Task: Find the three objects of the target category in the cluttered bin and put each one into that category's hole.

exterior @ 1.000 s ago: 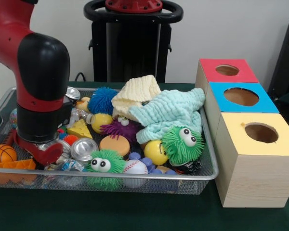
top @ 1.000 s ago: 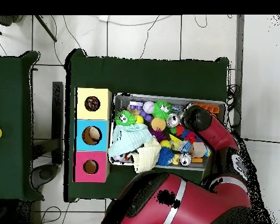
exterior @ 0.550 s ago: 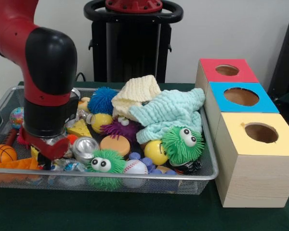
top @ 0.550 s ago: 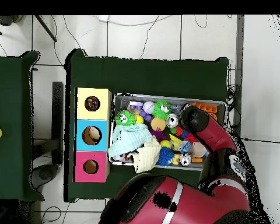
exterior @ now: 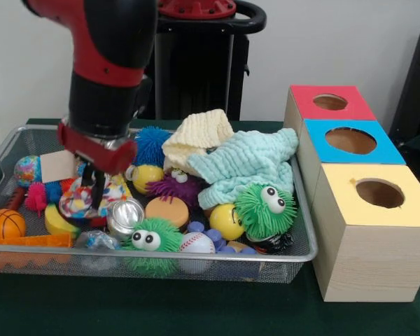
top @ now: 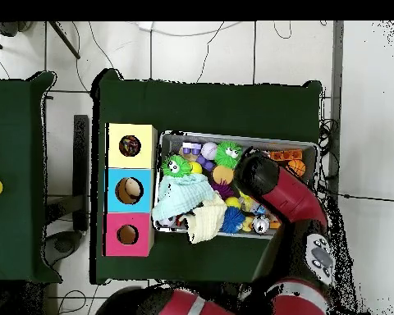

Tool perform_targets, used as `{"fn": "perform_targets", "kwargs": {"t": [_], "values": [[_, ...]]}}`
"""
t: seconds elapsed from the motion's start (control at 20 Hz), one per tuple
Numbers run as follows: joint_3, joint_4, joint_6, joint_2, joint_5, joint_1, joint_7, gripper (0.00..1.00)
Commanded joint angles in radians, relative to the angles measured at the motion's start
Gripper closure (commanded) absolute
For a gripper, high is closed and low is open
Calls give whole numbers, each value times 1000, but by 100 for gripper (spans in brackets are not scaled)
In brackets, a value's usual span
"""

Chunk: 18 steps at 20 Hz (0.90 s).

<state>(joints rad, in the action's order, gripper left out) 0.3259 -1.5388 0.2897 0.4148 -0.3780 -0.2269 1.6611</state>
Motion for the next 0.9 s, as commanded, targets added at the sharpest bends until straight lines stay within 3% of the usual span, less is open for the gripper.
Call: {"fn": "perform_targets", "kwargs": {"t": [0.05, 0.9], "values": [[22, -123, 152, 138, 25, 51, 191, 100], [-9, -126, 137, 156, -50, 166, 274, 100]]}}
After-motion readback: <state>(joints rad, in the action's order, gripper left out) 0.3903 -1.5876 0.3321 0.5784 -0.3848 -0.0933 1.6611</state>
